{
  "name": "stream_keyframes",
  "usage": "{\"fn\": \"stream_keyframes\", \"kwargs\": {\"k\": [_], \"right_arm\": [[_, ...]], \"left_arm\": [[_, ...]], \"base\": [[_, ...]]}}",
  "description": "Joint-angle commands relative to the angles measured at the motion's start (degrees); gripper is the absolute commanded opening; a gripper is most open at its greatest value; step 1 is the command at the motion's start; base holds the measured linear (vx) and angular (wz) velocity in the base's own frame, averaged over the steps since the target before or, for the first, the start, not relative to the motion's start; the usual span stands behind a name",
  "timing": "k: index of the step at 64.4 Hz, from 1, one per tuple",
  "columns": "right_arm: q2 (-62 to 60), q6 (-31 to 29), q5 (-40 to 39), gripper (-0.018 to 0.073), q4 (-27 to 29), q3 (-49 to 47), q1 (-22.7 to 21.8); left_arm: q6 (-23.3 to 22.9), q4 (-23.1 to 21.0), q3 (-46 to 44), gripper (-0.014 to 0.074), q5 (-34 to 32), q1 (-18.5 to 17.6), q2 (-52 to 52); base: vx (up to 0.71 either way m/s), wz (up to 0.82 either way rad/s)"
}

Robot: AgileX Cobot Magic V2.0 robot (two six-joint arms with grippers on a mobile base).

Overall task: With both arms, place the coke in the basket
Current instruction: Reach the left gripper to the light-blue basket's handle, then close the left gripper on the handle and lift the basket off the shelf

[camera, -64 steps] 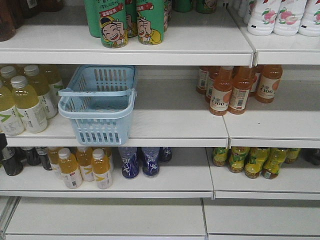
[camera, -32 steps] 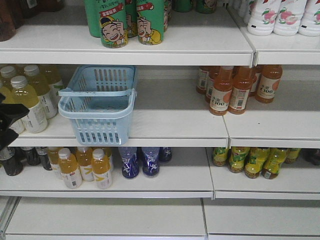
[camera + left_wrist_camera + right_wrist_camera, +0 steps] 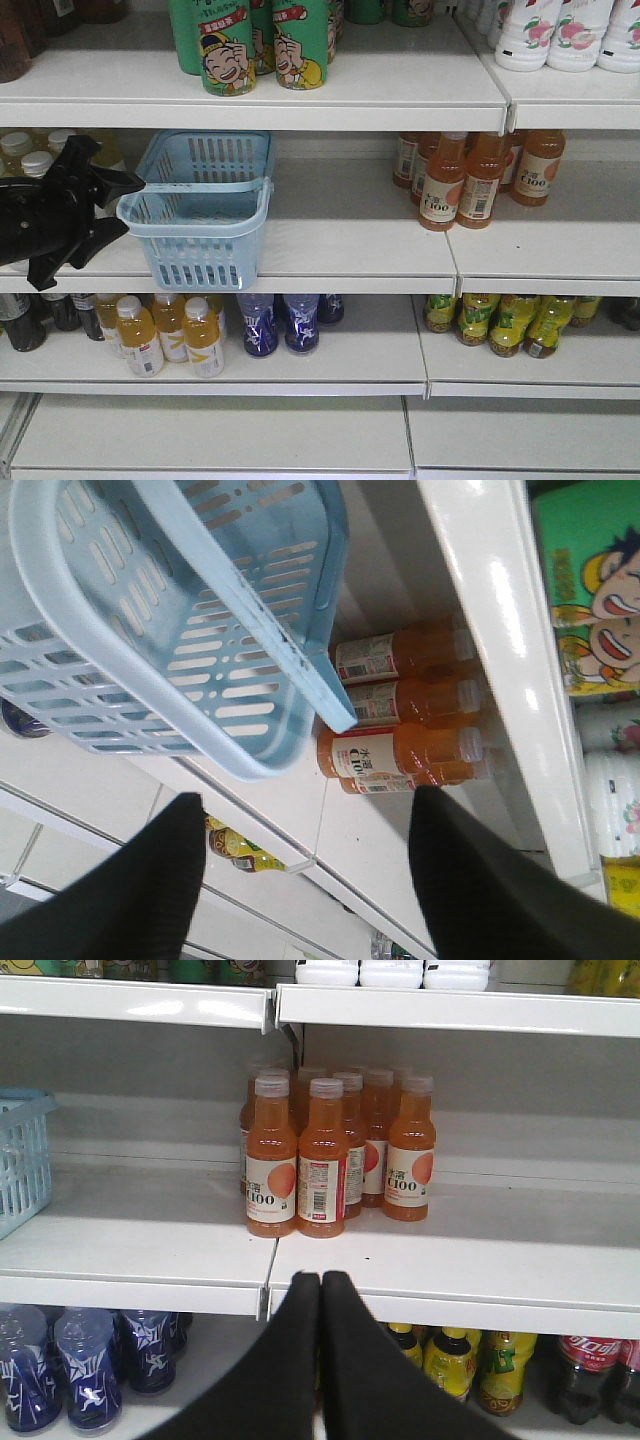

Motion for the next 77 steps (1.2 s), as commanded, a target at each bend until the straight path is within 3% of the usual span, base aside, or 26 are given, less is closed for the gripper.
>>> {"fn": "stream_keyframes", "kwargs": {"k": [1, 25, 50, 63, 74, 77], "right_arm": [[-0.7, -0.37, -4.19, -0.001, -0.25, 0.44, -0.28], [-0.7, -0.37, -4.16, -0.001, -0.25, 0.44, -0.28], [-0.7, -0.37, -4.16, -0.001, -0.25, 0.44, -0.28], [-0.7, -0.37, -4.16, -0.001, -0.25, 0.44, -0.28], [-0.7, -0.37, -4.16, -0.001, -0.25, 0.44, -0.28], [-0.7, -0.37, -4.16, -0.001, -0.25, 0.44, -0.28]], "left_arm": [[-0.35, -4.94, -4.18, 0.0429, 2.09, 0.0, 1.85], [-0.31, -4.94, -16.06, 0.0429, 8.69, 0.0, 15.31], [-0.31, -4.94, -24.74, 0.0409, 8.41, 0.0, 21.66], [-1.69, -4.94, -29.21, 0.0244, 13.53, 0.0, 26.23], [-5.2, -4.94, -29.39, -0.0008, 13.45, 0.0, 28.16], [-4.85, -4.94, -29.39, -0.0009, 14.01, 0.0, 28.21]], "base": [[0.0, 0.0], [0.0, 0.0], [0.0, 0.0], [0.0, 0.0], [0.0, 0.0], [0.0, 0.0]]}}
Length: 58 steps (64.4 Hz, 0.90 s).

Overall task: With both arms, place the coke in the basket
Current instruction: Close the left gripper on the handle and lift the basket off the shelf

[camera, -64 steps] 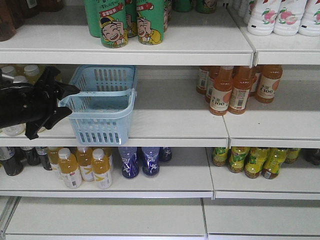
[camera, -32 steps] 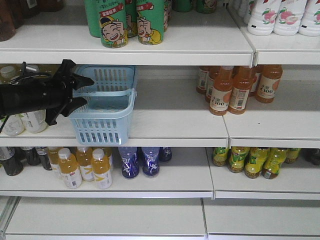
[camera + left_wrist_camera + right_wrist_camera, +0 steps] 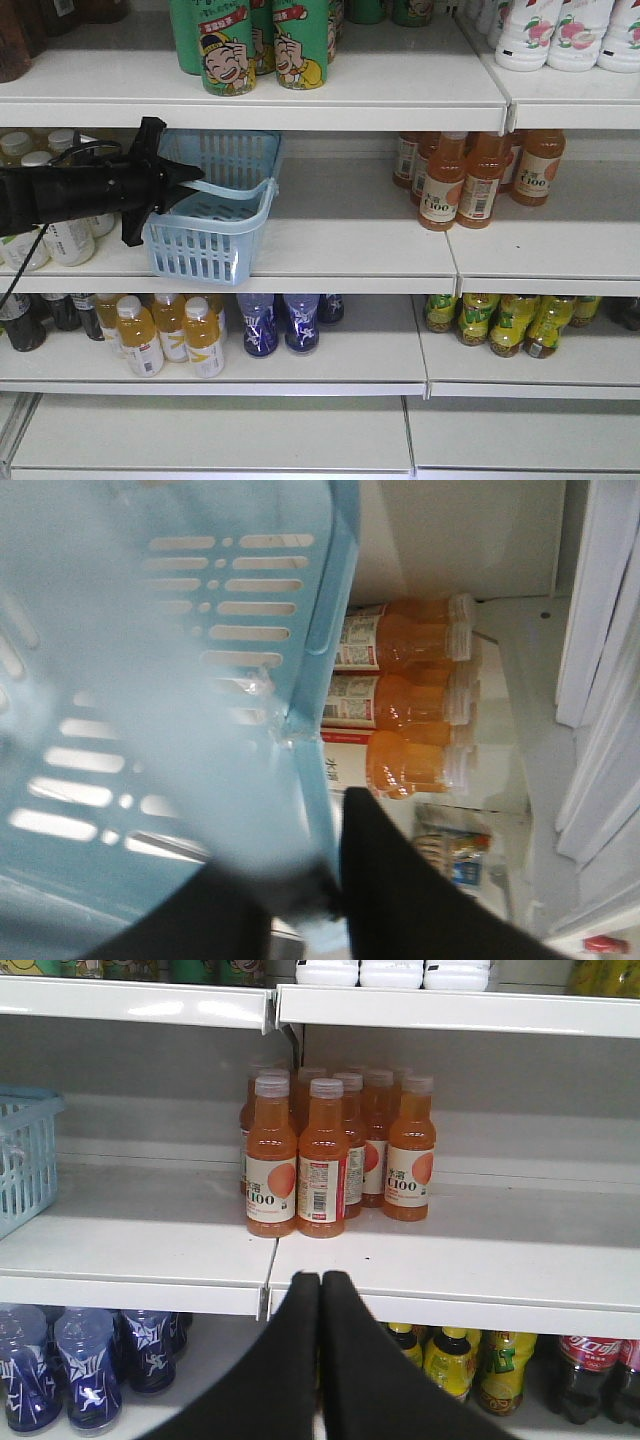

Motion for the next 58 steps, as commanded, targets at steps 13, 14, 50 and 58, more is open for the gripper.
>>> {"fn": "stream_keyframes", "kwargs": {"k": [13, 14, 50, 58], "right_arm": [[-0.7, -0.37, -4.16, -0.001, -0.25, 0.44, -0.28], [-0.7, -0.37, -4.16, -0.001, -0.25, 0.44, -0.28], [-0.7, -0.37, -4.16, -0.001, -0.25, 0.44, -0.28], [-0.7, -0.37, -4.16, -0.001, -0.25, 0.44, -0.28]], "left_arm": [[3.77, -3.76, -1.62, -0.0008, 9.17, 0.06, -3.45], [4.11, -3.76, -1.62, -0.0008, 9.94, 0.06, -3.52], [15.24, -0.11, 7.9, -0.0008, 33.0, 0.01, -15.41], [18.98, -1.85, 17.45, -0.0008, 33.0, -0.57, -21.43]], "base": [[0.0, 0.0], [0.0, 0.0], [0.0, 0.0], [0.0, 0.0]]}}
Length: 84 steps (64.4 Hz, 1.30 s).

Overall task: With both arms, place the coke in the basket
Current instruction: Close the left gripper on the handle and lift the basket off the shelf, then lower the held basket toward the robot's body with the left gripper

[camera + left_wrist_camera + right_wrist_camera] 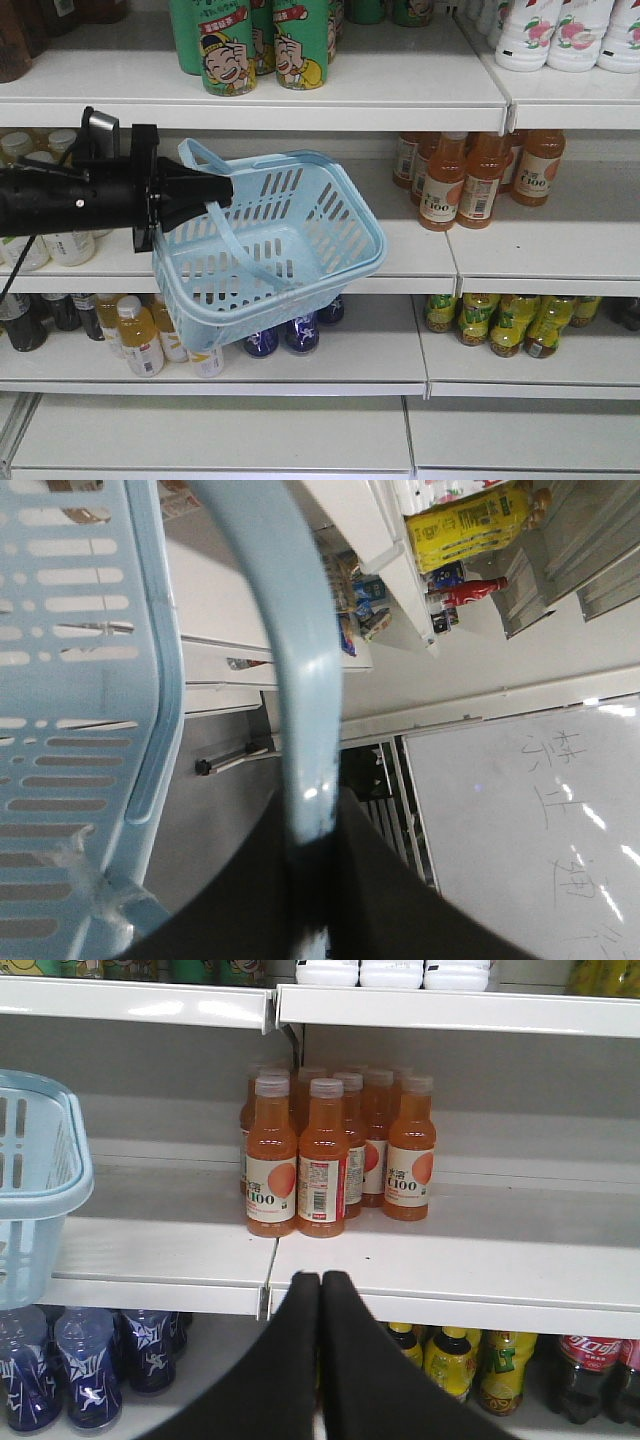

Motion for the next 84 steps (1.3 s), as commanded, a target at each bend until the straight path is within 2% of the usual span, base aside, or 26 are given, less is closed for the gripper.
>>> {"fn": "stream_keyframes", "kwargs": {"k": [1, 6, 15, 23, 34, 43, 56, 75, 84], "right_arm": [[-0.7, -0.37, -4.16, -0.001, -0.25, 0.44, -0.28], [-0.7, -0.37, -4.16, -0.001, -0.25, 0.44, -0.28], [-0.7, -0.37, -4.16, -0.001, -0.25, 0.44, -0.28], [-0.7, -0.37, -4.16, -0.001, -0.25, 0.44, -0.28], [-0.7, -0.37, -4.16, -0.001, -0.25, 0.44, -0.28], [-0.7, -0.37, -4.16, -0.001, -0.25, 0.44, -0.28], [-0.7, -0.37, -4.16, -0.001, -0.25, 0.44, -0.28], [-0.7, -0.37, -4.16, -0.001, -0.25, 0.44, -0.28], [-0.7, -0.37, -4.16, -0.001, -0.25, 0.44, -0.28]], "left_arm": [[4.27, -6.41, 5.62, -0.0008, 4.84, -0.64, -7.28], [7.43, -7.86, 10.72, -0.0008, 4.84, -1.55, -10.32], [8.88, -7.78, 18.38, -0.0008, 4.89, -3.97, -14.5], [9.58, -7.83, 24.22, -0.0008, 4.89, -7.3, -16.94], [14.85, -7.96, 30.55, -0.0008, 4.89, -12.35, -19.2], [16.56, -7.98, 34.16, -0.0008, 4.89, -15.31, -19.47], [19.84, -7.98, 38.32, -0.0008, 4.85, -15.54, -19.47], [19.49, -7.98, 39.0, -0.0008, 4.85, -15.54, -19.47], [19.88, -7.2, 39.0, -0.0008, 1.67, -15.54, -19.47]], "base": [[0.0, 0.0], [0.0, 0.0], [0.0, 0.0], [0.0, 0.0], [0.0, 0.0], [0.0, 0.0], [0.0, 0.0], [0.0, 0.0], [0.0, 0.0]]}}
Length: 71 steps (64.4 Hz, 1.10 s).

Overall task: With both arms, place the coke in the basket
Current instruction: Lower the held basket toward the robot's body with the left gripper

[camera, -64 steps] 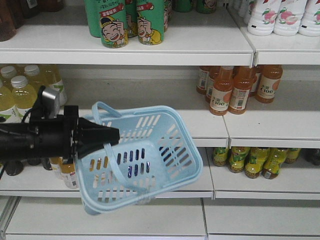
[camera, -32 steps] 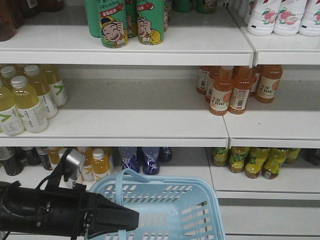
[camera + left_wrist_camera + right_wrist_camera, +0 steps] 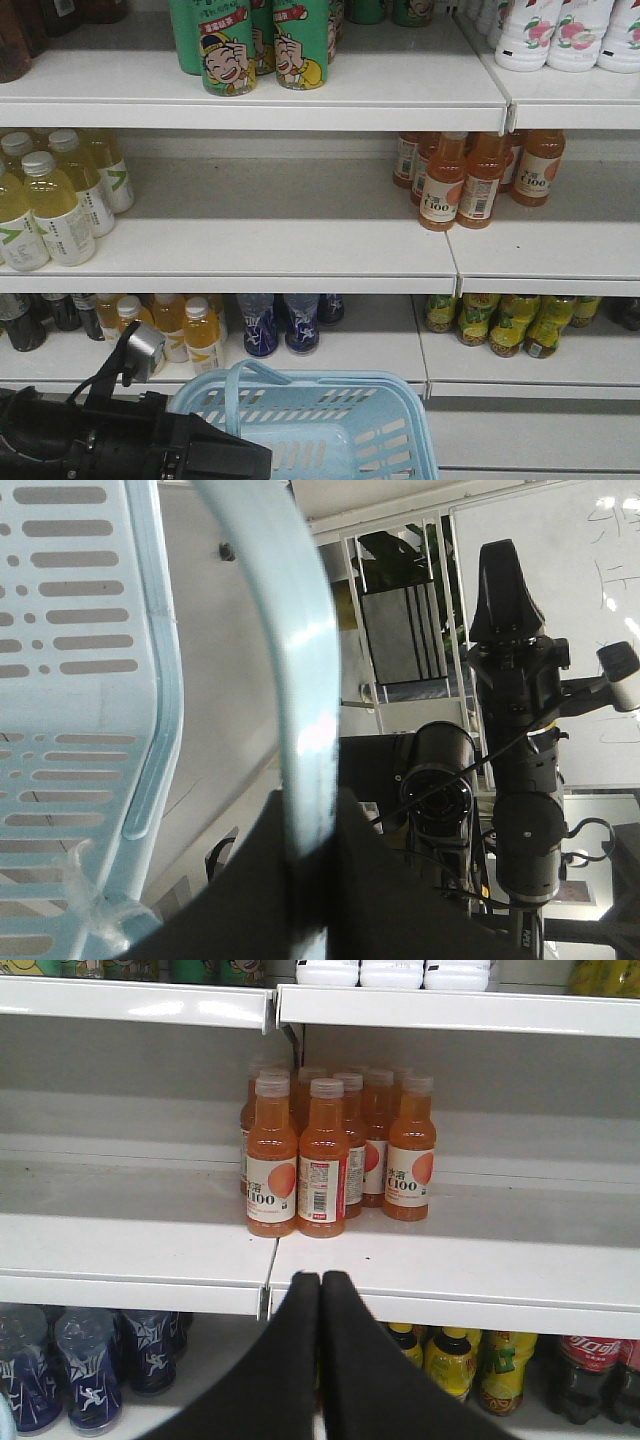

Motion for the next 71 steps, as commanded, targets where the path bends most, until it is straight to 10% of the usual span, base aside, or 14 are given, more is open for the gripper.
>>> {"fn": "stream_keyframes", "kwargs": {"k": [1, 71], "right_arm": [[-0.7, -0.37, -4.16, -0.001, -0.25, 0.44, -0.28], [-0.7, -0.37, -4.16, -0.001, -0.25, 0.44, -0.28]], "left_arm": [[1.05, -5.6, -0.95, -0.0008, 2.74, -0.42, -2.05], [1.0, -5.23, -0.95, -0.0006, -0.06, -0.42, -2.05]], "base": [[0.0, 0.0], [0.0, -0.01]]}}
